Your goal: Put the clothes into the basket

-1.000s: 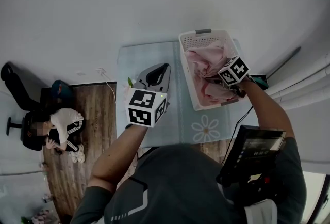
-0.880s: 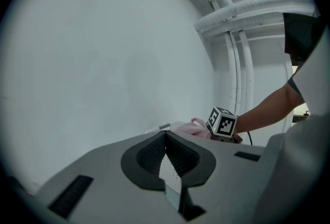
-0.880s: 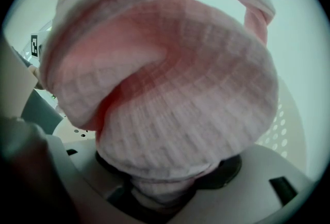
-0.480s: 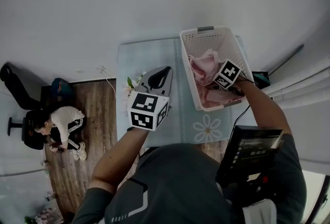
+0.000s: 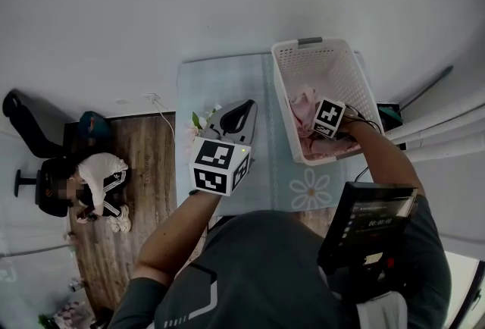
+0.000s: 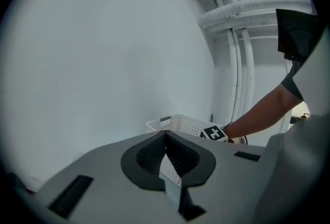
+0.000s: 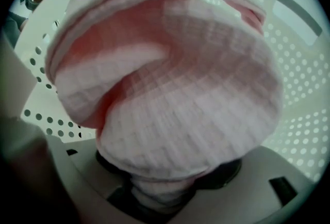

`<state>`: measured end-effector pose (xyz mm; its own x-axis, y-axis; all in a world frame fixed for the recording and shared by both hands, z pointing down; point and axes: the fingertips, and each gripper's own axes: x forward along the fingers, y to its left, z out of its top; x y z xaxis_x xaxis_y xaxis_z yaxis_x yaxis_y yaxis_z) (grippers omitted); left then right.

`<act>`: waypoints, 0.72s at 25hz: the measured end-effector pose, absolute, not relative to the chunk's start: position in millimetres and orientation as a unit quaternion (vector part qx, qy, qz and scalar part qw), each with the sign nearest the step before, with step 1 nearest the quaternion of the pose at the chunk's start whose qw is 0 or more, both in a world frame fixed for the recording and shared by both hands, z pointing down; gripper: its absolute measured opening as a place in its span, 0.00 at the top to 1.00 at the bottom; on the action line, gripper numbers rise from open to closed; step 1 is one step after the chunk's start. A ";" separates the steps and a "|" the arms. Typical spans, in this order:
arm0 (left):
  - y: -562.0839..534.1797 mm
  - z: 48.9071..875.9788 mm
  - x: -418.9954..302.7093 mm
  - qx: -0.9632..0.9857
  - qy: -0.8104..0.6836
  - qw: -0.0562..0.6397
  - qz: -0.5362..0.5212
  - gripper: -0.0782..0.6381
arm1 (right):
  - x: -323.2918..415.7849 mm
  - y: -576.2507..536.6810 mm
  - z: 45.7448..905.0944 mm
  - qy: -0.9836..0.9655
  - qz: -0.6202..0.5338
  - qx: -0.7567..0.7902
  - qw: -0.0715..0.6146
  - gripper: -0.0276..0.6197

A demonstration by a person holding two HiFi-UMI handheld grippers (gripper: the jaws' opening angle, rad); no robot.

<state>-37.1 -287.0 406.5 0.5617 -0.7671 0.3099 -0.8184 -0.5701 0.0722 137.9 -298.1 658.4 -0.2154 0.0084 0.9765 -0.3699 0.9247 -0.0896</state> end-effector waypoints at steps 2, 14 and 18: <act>-285.4 407.4 -37.4 0.877 -0.452 0.106 0.123 0.88 | 137.3 -293.3 666.6 -0.757 0.148 0.113 0.626 0.43; -275.0 418.6 -37.9 0.880 -0.446 0.116 0.117 0.88 | 132.1 -288.3 685.8 -0.743 0.157 0.120 0.639 0.43; -274.9 418.5 -40.4 0.878 -0.449 0.119 0.114 0.88 | 129.7 -288.9 686.1 -0.743 0.155 0.122 0.639 0.42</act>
<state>-40.4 -274.9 418.5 0.5710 -0.7616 0.3065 -0.8156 -0.5688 0.1063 129.7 -288.9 686.1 -0.1527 0.0175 0.9881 -0.3799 0.9220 -0.0750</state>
